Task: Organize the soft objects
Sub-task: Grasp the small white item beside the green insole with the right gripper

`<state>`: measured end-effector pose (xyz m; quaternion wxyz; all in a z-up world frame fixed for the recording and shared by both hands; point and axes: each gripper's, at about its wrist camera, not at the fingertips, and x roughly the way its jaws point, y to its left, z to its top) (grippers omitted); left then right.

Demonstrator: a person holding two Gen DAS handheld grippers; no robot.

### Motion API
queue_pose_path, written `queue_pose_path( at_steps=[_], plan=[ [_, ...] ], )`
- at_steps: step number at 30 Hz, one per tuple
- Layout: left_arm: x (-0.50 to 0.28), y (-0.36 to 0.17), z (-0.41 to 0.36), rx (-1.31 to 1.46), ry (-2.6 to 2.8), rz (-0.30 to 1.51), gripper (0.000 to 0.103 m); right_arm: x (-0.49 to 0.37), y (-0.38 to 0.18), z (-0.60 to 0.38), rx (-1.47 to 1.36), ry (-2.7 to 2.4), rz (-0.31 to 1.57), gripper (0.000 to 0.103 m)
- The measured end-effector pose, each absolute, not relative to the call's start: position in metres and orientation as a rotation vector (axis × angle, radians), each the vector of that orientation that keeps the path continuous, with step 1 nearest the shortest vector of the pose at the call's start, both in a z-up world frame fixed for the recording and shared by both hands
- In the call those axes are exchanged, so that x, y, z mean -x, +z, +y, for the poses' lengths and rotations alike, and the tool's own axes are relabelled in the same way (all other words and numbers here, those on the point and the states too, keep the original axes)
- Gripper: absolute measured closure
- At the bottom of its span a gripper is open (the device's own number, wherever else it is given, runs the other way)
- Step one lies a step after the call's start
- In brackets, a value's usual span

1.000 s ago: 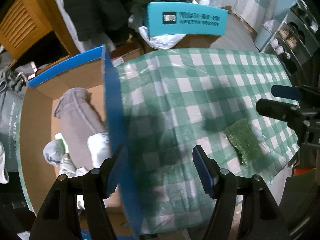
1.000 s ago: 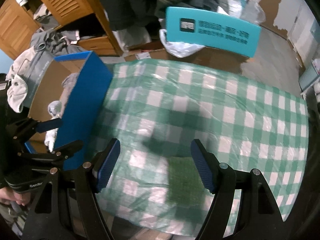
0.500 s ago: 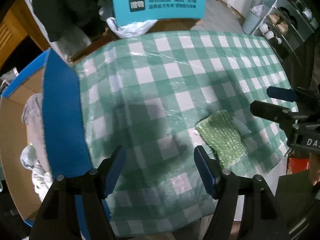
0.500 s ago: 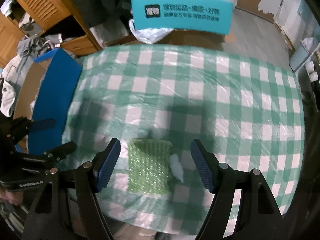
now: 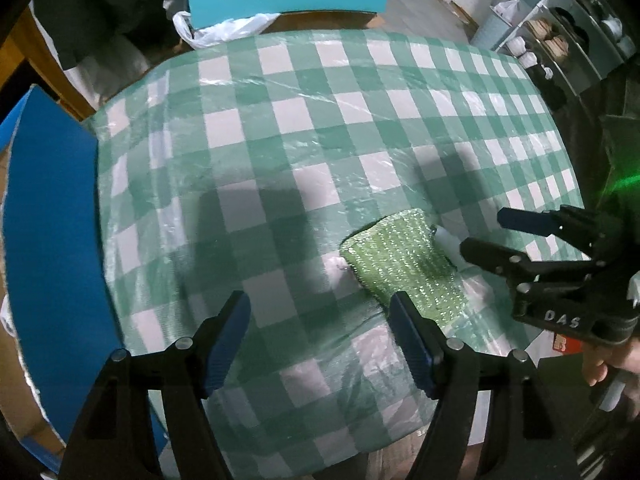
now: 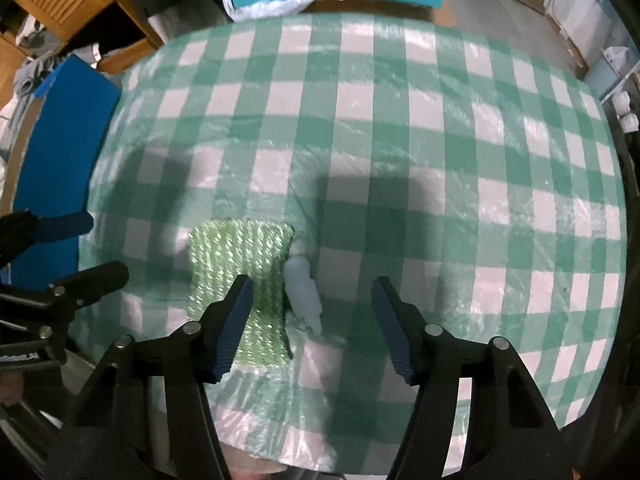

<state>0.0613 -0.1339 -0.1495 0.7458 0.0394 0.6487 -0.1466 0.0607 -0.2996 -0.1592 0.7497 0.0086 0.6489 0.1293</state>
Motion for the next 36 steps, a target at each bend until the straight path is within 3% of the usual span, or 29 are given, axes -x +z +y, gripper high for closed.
queue_pose_path(
  at_steps=[9,20,23,27,36],
  plan=[
    [-0.067,-0.166,-0.139,-0.048,-0.323,1.469,0.027,-0.057,-0.179,-0.302,-0.004,0.297,1.472,0.048],
    [-0.071,-0.173,-0.138,-0.017,-0.314,1.495,0.026,-0.061,-0.19,-0.3,0.015,0.307,1.482,0.053],
    [-0.071,-0.174,-0.14,-0.018,-0.313,1.5,0.026,-0.062,-0.193,-0.299,0.019,0.31,1.483,0.062],
    [-0.072,-0.175,-0.142,-0.018,-0.31,1.502,0.026,-0.063,-0.196,-0.288,0.01,0.33,1.483,0.085],
    [-0.075,-0.174,-0.162,0.017,-0.32,1.515,0.025,-0.063,-0.18,-0.305,-0.021,0.294,1.449,0.085]
  ],
)
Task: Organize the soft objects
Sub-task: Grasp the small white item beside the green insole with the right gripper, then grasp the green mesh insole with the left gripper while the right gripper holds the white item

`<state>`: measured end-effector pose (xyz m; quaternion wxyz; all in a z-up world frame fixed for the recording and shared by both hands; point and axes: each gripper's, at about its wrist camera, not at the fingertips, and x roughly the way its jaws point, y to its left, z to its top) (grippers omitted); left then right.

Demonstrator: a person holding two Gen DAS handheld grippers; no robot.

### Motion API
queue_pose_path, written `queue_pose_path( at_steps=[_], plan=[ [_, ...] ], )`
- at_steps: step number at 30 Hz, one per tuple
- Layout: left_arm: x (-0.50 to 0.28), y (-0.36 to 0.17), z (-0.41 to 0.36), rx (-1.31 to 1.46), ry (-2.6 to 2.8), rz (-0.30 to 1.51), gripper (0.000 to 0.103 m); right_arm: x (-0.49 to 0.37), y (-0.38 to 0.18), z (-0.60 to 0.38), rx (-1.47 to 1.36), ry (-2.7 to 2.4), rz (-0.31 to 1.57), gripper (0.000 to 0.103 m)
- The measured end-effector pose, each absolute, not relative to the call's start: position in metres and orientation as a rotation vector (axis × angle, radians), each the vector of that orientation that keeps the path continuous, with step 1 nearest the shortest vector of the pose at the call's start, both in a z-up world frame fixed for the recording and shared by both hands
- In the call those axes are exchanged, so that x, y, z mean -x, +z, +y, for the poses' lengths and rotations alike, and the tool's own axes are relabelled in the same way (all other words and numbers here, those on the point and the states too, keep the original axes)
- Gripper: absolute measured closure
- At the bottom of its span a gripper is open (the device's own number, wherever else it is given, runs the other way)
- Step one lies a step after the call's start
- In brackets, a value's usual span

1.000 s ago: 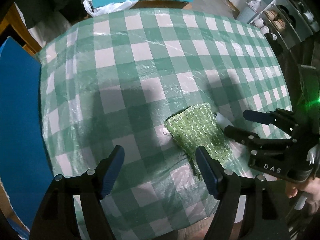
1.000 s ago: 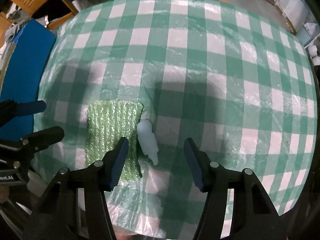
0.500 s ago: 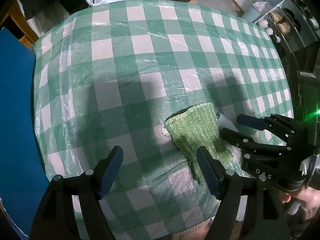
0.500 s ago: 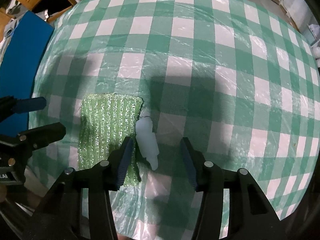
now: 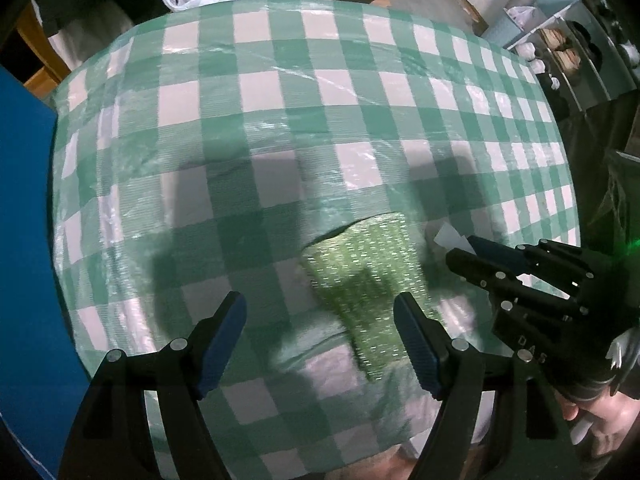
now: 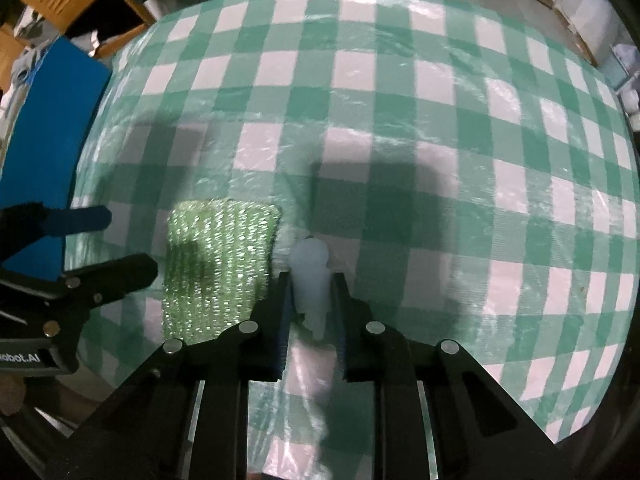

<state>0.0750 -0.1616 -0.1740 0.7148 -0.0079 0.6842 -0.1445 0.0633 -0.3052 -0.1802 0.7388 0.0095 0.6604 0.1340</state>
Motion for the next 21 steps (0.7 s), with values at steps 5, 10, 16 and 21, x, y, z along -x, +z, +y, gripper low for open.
queue_pose_path(
  at_steps=[5,10,16,21],
  plan=[
    [-0.072,-0.177,-0.175,0.022,-0.326,1.523,0.024,-0.056,-0.177,-0.332,-0.054,0.253,1.442,0.085],
    [-0.073,-0.182,-0.183,0.046,-0.312,1.549,0.024,-0.049,-0.175,-0.348,-0.075,0.223,1.441,0.084],
    [-0.072,-0.187,-0.197,0.072,-0.306,1.572,0.023,-0.048,-0.167,-0.356,-0.084,0.221,1.425,0.085],
    [-0.072,-0.196,-0.21,0.044,-0.283,1.58,0.023,-0.047,-0.165,-0.361,-0.097,0.206,1.413,0.084]
  ],
)
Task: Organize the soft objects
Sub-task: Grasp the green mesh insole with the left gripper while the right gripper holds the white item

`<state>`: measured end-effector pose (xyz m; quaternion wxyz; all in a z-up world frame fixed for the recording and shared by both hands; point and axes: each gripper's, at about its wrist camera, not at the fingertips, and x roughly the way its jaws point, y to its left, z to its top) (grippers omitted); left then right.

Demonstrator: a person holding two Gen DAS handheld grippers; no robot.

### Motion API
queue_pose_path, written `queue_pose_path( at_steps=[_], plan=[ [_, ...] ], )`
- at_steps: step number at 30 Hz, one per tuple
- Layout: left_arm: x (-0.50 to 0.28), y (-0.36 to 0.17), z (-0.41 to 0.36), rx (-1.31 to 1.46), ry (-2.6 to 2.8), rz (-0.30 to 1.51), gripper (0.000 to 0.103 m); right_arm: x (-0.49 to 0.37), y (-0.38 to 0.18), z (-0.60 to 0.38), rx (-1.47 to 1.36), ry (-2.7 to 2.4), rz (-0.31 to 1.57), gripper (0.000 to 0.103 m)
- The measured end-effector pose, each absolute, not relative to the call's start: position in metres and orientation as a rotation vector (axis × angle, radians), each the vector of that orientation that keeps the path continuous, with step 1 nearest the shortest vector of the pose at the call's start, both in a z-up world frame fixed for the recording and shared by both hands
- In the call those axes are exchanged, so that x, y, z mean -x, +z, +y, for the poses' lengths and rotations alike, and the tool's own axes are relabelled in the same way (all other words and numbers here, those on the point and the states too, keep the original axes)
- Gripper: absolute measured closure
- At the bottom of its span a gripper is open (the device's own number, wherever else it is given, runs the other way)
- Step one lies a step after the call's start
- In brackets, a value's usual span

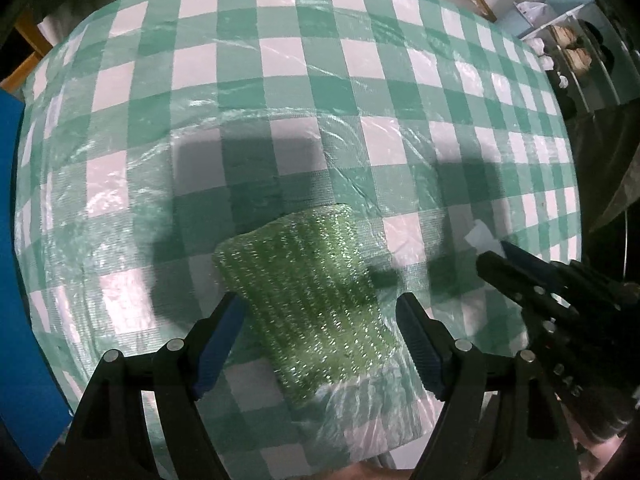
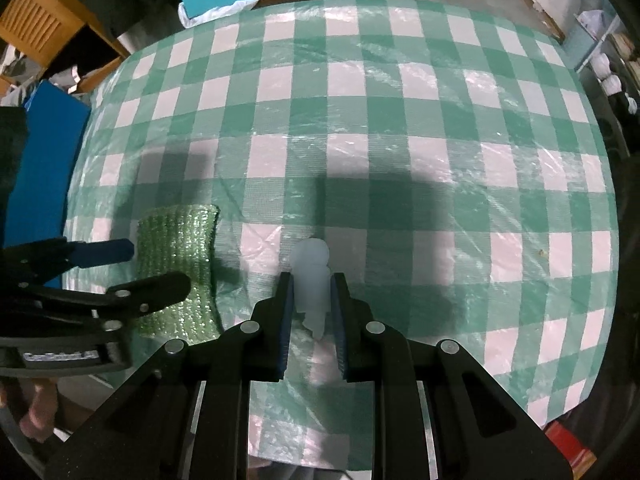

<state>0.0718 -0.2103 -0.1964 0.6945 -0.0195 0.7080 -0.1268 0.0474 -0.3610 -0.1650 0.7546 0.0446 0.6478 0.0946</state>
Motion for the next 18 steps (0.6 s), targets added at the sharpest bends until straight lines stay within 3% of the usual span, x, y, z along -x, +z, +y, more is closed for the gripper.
queue_pose_path(
  at_steps=[12,14,18],
  plan=[
    [-0.058,-0.206,-0.242,-0.153,-0.296,1.529,0.019,-0.048,-0.163,-0.366,-0.125,0.184,1.403,0.084],
    [-0.054,-0.205,-0.244,-0.182,-0.299,1.506,0.022,-0.047,-0.163,-0.364,-0.125,0.187,1.401,0.084],
    [-0.049,-0.202,-0.242,-0.223,-0.298,1.47,0.042,-0.047,-0.162,-0.364,-0.123,0.193,1.398,0.084]
  ],
)
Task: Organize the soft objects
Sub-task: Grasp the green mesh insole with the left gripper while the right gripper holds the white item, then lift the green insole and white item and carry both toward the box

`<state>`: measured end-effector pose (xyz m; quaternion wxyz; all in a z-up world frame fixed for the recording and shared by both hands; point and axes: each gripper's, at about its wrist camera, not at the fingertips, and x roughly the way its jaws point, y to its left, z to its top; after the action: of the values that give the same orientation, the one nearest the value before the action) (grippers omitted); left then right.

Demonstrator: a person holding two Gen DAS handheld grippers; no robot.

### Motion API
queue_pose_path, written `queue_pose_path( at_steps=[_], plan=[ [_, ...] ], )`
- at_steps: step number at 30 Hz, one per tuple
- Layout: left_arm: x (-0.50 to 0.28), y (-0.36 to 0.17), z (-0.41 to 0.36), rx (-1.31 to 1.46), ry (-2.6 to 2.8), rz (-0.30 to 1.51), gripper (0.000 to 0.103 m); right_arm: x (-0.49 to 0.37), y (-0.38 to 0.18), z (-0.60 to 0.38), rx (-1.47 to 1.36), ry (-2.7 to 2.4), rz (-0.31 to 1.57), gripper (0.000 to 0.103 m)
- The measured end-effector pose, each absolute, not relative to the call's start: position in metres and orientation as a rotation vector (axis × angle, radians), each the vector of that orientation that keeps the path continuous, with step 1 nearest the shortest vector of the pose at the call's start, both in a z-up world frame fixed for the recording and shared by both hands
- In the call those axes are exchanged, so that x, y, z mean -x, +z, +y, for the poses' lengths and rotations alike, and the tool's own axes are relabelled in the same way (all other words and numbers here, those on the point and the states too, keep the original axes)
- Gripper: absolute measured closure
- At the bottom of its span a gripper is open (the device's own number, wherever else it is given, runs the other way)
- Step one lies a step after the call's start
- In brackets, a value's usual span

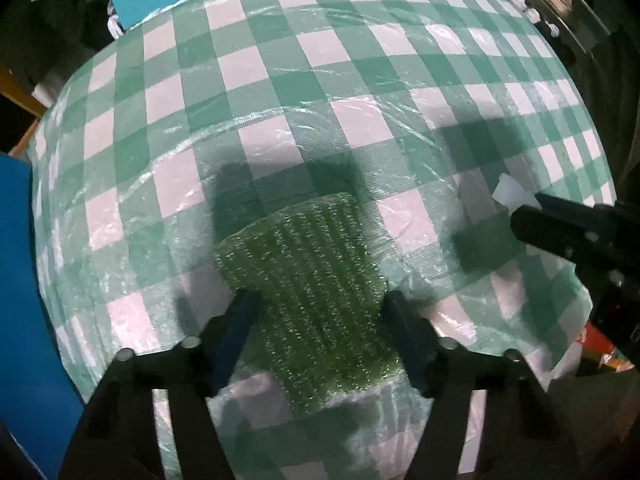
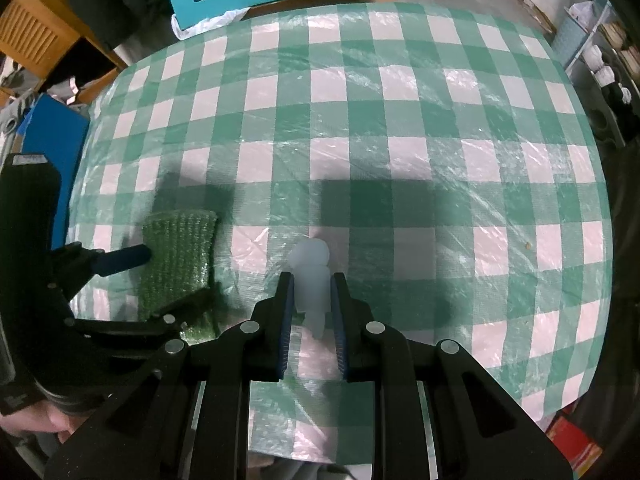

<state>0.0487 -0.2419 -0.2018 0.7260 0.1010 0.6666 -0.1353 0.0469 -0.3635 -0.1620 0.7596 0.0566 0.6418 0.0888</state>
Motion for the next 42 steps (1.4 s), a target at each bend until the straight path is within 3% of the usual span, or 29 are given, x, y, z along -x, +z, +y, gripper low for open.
queue_pose_path(
  at_steps=[2,4,7,26,42],
  plan=[
    [-0.047,-0.2,-0.238,-0.223,-0.301,1.458,0.053,-0.047,-0.161,-0.363,-0.123,0.196,1.396,0.084],
    [-0.049,-0.198,-0.232,-0.215,-0.307,1.451,0.073,-0.047,-0.16,-0.361,-0.118,0.2,1.395,0.084],
    [-0.056,-0.196,-0.22,-0.163,-0.341,1.469,0.079,-0.047,-0.159,-0.36,-0.114,0.205,1.393,0.084],
    [-0.075,-0.142,-0.173,-0.139,-0.328,1.375,0.081,-0.05,-0.13,-0.341,-0.075,0.24,1.344,0.084],
    [-0.053,-0.085,-0.154,-0.136,-0.313,1.246,0.081,-0.052,-0.068,-0.3,-0.031,0.296,1.214,0.084]
  ],
)
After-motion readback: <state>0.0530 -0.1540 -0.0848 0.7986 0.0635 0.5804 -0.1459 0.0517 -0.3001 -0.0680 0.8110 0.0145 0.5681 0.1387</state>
